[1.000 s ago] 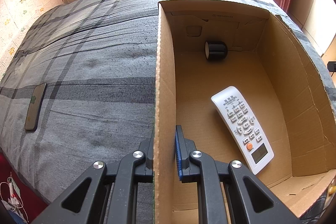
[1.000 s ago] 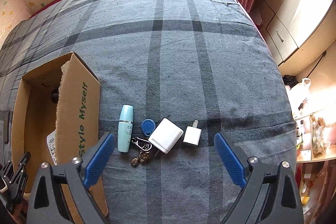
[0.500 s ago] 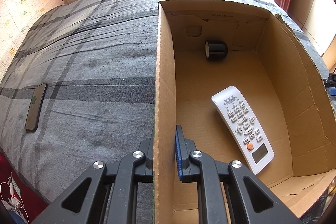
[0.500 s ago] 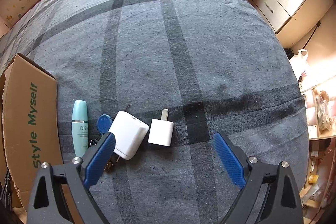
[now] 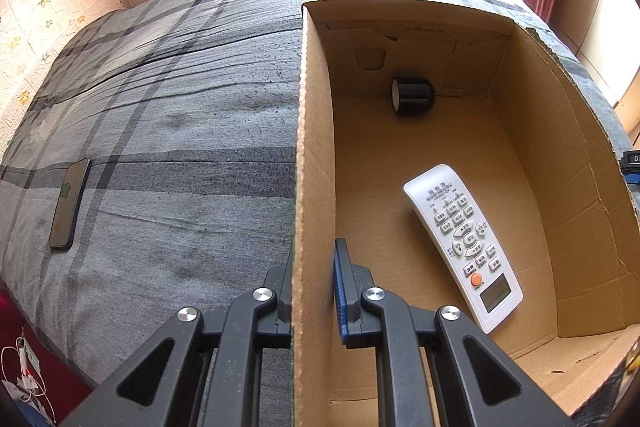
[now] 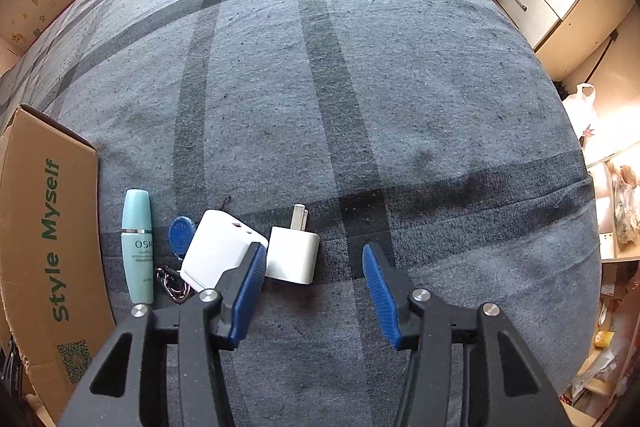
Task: Organize rigid objects
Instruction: 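Grasp the small white plug adapter with the right gripper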
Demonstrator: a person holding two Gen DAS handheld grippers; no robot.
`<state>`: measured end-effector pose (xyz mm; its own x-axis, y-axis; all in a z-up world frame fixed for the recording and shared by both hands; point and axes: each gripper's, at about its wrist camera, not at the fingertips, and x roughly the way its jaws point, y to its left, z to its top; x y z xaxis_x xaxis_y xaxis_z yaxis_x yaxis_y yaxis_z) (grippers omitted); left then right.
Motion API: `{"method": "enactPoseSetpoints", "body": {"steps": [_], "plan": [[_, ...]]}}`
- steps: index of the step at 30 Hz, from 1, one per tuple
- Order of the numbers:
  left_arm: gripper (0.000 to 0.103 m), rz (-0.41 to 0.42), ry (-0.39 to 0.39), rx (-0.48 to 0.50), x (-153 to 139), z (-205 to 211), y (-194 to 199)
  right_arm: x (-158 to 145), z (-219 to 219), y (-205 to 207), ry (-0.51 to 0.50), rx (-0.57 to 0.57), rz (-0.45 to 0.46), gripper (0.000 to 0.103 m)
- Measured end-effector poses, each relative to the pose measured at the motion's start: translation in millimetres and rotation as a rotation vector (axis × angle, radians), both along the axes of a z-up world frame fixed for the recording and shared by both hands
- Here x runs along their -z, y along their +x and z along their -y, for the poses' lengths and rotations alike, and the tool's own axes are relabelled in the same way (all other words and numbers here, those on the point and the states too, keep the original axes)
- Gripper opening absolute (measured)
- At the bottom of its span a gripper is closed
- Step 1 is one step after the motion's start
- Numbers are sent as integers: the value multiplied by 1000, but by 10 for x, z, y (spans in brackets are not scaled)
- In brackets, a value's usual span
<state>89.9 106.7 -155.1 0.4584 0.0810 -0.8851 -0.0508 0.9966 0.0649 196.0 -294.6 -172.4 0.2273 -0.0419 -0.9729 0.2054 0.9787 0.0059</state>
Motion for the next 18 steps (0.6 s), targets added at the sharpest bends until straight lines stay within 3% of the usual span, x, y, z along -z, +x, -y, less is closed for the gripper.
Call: {"method": "enactPoseSetpoints", "body": {"steps": [10, 12, 18], "plan": [[14, -1, 2, -2, -1, 0, 0, 197, -12, 179, -6, -2, -42, 45], [14, -1, 2, -2, 0, -1, 0, 244, -27, 195, 0, -4, -50, 27], [14, -1, 4, -2, 6, -3, -1, 230, -62, 202, -8, -9, -41, 27]]}}
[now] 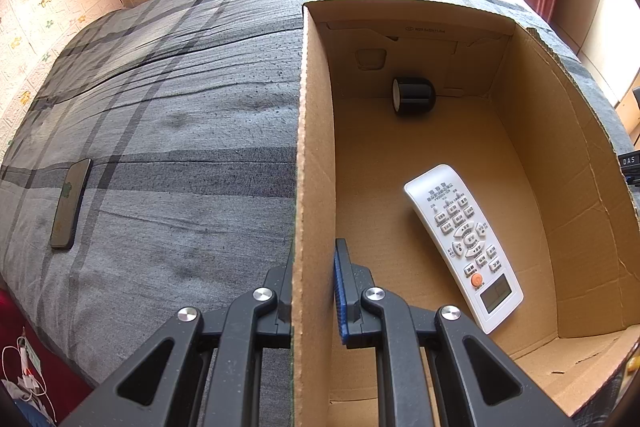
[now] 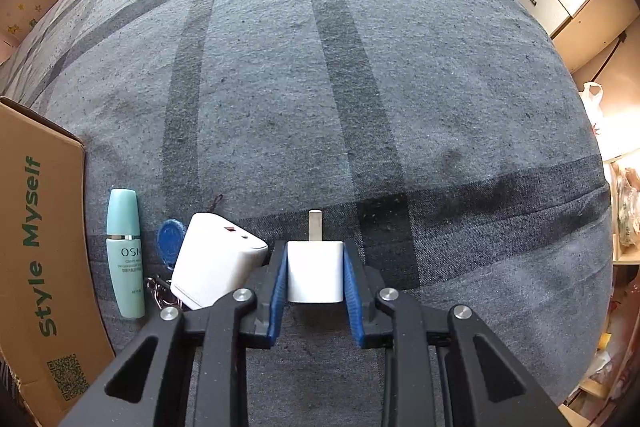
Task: Organize rigid objects
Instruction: 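Grasp the small white plug adapter with the right gripper, then carry the plug adapter into the box with the right gripper and release it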
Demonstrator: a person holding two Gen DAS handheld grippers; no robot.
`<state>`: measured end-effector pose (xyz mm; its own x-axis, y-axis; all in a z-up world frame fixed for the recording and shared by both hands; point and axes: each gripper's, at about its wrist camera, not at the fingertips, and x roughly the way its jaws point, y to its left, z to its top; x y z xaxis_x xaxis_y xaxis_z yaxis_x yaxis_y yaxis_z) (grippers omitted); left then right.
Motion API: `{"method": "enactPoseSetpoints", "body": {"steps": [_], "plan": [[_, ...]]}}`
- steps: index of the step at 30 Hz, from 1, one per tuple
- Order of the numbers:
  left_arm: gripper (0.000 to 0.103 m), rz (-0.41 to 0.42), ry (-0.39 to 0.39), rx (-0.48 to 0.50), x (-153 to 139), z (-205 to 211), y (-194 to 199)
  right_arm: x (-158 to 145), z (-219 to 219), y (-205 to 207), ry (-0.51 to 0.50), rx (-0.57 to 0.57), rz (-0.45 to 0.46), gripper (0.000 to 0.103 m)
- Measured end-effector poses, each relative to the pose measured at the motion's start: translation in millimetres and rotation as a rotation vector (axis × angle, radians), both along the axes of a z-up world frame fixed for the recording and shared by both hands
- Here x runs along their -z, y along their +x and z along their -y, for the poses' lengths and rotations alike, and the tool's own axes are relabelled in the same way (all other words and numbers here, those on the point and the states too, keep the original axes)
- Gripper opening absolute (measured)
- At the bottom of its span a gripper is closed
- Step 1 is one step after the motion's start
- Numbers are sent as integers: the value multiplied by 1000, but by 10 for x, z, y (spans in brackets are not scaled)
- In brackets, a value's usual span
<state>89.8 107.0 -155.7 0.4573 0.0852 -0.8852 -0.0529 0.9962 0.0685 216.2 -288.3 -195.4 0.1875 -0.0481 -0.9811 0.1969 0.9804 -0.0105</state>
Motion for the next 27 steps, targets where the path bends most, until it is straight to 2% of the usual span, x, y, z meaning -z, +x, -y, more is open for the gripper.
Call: {"method": "enactPoseSetpoints", "body": {"steps": [10, 27], "plan": [[14, 2, -3, -1, -10, 6, -9, -233, -76, -169, -22, -22, 14, 27], [14, 0, -1, 0, -7, 10, 6, -1021, -541, -361, -46, -130, 110, 27]]}}
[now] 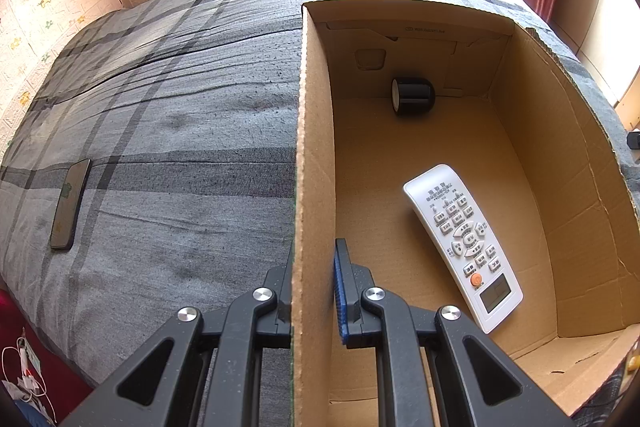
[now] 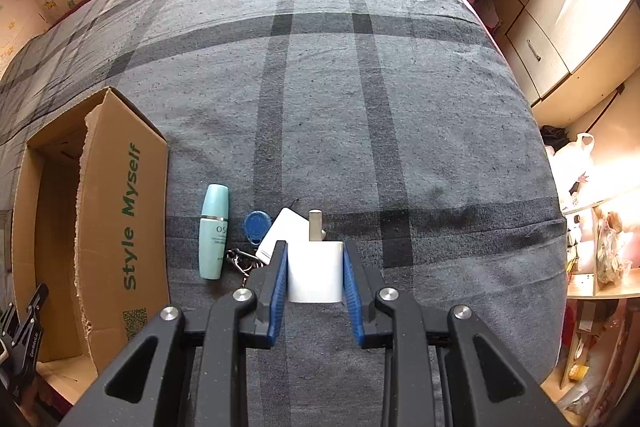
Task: Organize rigid objects
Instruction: 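Carry the plug adapter into the box with the right gripper and release it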
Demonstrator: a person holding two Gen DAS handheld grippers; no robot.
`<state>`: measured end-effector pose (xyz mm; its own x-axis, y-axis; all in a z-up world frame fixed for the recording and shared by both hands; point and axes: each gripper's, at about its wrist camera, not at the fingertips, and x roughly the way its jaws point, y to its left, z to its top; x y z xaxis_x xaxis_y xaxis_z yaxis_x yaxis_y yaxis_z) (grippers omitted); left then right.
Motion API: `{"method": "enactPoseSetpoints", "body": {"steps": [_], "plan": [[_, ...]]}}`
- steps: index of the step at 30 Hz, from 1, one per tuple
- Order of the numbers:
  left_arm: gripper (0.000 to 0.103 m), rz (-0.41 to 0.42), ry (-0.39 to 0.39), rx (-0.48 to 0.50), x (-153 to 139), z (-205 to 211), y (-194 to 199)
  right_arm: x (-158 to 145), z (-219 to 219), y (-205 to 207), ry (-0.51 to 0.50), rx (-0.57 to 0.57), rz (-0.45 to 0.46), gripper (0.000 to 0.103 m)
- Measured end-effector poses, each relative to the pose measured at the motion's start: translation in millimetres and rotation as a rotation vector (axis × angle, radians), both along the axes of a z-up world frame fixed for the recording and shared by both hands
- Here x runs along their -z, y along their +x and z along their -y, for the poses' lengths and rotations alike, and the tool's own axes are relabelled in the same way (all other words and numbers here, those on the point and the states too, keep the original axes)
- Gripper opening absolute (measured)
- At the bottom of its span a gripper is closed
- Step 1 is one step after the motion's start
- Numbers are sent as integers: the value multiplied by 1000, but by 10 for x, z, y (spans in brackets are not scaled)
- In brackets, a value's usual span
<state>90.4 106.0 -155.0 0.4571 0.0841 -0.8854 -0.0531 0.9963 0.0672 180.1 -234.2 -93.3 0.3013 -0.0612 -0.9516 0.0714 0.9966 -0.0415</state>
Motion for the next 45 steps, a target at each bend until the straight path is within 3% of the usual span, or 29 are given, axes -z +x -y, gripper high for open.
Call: {"method": "enactPoseSetpoints", "body": {"steps": [10, 22, 33, 45], "plan": [[14, -2, 4, 0, 16, 13, 7, -459, -561, -49, 8, -126, 80, 27], [14, -3, 6, 1, 11, 22, 10, -560, -1198, -66, 36, -245, 96, 27], [14, -3, 6, 1, 9, 18, 6, -381, -1714, 8, 69, -325, 68, 27], [14, -5, 2, -1, 9, 1, 9, 171, -2145, 213, 34, -346, -26, 27]]}}
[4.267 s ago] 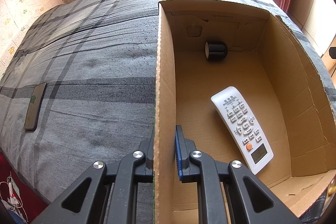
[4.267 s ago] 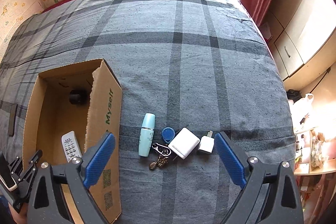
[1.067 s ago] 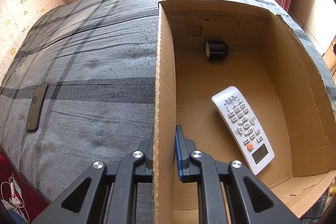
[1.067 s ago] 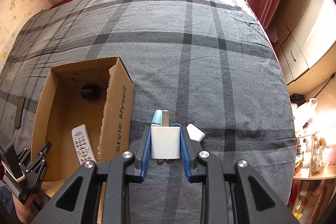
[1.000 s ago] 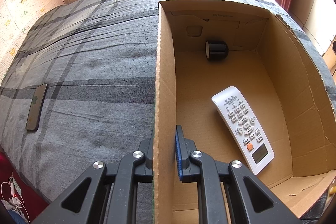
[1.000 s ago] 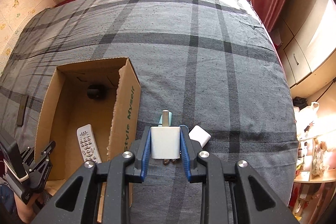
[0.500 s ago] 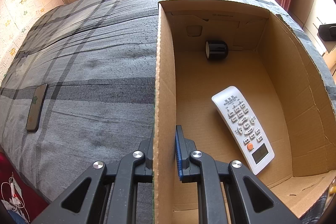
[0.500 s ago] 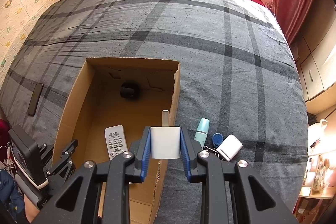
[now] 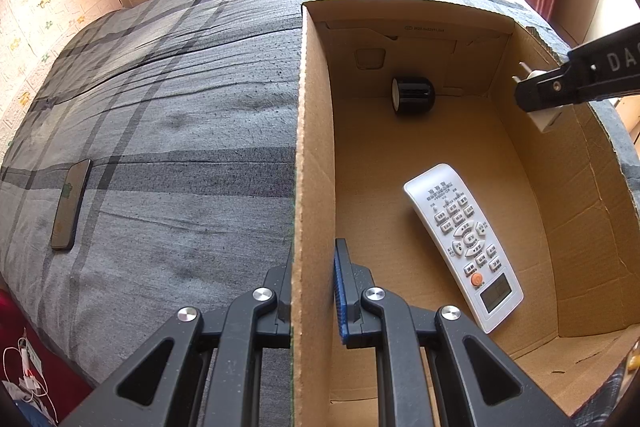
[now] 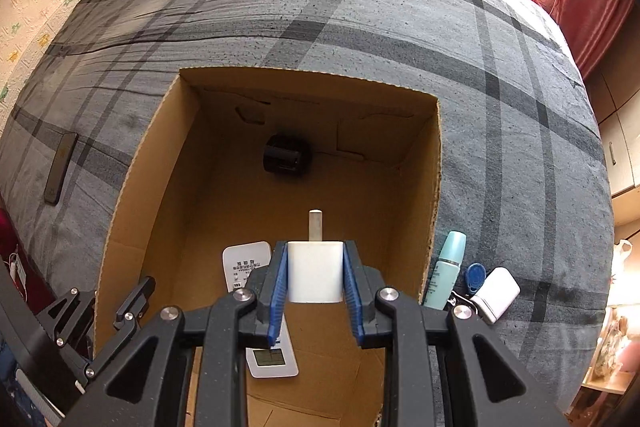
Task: Organize rigid objects
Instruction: 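Carry the plug adapter into the box with the right gripper and release it, then withdraw the right gripper from the box back to the remaining items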
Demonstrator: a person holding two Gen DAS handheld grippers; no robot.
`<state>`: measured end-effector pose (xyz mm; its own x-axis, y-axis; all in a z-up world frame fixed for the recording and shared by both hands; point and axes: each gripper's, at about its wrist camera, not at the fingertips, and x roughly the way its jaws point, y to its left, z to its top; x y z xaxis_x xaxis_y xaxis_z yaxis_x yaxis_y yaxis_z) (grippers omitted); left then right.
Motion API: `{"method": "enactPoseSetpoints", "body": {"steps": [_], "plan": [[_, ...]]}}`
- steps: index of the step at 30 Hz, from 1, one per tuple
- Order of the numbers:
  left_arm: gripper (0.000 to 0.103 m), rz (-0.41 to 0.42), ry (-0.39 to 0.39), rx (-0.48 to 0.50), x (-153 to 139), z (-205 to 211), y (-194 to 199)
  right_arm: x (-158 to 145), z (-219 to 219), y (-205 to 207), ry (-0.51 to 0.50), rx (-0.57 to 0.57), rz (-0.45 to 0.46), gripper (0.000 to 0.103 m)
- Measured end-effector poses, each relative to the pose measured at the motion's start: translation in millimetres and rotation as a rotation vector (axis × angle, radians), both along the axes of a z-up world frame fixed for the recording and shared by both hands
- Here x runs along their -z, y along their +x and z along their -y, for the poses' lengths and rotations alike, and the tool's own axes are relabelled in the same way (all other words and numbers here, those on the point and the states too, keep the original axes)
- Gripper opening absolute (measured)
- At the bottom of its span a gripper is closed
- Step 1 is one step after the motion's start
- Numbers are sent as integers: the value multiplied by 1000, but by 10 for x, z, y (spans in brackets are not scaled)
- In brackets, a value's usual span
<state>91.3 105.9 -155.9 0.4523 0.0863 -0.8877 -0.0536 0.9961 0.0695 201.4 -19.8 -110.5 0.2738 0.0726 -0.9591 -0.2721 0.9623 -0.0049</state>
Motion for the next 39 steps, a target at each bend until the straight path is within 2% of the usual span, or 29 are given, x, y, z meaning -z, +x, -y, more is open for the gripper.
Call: {"method": "enactPoseSetpoints", "body": {"steps": [9, 15, 23, 30, 39], "plan": [[14, -1, 2, -3, 4, 2, 5, 463, -129, 141, -61, 7, -88, 27], [14, -2, 4, -1, 11, 5, 8, 624, -133, 171, -78, 14, -113, 27], [14, -3, 1, -2, 7, 2, 9, 610, -87, 221, -57, 17, -109, 28], [14, -5, 0, -4, 11, 1, 14, 483, -38, 190, -45, 14, -80, 28], [14, -4, 8, -3, 25, 14, 11, 257, -30, -60, -17, -3, -39, 28]]}}
